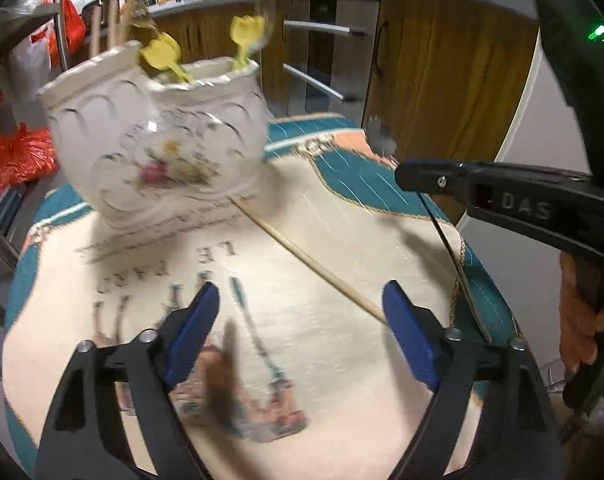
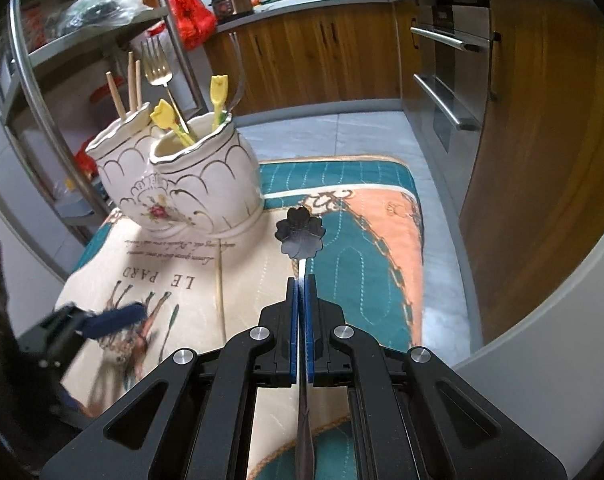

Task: Organize utensils
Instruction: 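Grasp the last chopstick with the left tool while the right tool holds the spoon, then lift the chopstick toward the tall cup while the right tool carries the silver spoon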

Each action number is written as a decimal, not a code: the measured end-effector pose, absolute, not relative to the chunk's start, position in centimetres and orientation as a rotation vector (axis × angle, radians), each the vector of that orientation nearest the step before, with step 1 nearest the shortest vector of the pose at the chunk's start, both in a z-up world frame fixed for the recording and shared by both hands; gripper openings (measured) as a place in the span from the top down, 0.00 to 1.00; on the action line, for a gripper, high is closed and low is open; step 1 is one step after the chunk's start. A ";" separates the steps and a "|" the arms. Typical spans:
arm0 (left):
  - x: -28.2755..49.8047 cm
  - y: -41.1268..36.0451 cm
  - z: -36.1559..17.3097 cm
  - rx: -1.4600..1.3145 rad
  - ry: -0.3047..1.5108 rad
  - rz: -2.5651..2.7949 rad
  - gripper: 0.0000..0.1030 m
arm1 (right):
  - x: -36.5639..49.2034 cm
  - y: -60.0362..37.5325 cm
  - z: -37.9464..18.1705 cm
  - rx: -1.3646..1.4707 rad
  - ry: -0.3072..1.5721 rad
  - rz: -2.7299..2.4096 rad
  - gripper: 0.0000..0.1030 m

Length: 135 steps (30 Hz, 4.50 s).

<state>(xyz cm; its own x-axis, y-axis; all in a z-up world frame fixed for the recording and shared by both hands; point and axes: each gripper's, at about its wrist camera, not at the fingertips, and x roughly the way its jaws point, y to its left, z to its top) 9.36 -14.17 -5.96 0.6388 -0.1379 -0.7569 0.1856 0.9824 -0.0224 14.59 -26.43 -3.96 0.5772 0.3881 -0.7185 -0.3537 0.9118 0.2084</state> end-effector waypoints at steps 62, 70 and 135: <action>6.1 -5.1 -5.4 0.321 1.026 -0.353 0.95 | 13.8 -21.7 -6.6 -0.038 0.926 0.572 0.96; 7.2 -5.0 -6.5 0.249 0.979 -0.323 0.93 | 13.7 -20.4 -7.1 -0.065 0.931 0.572 0.96; 19.1 2.6 3.9 -0.155 0.144 -0.215 0.95 | 22.8 -15.7 2.8 0.178 0.206 0.354 0.96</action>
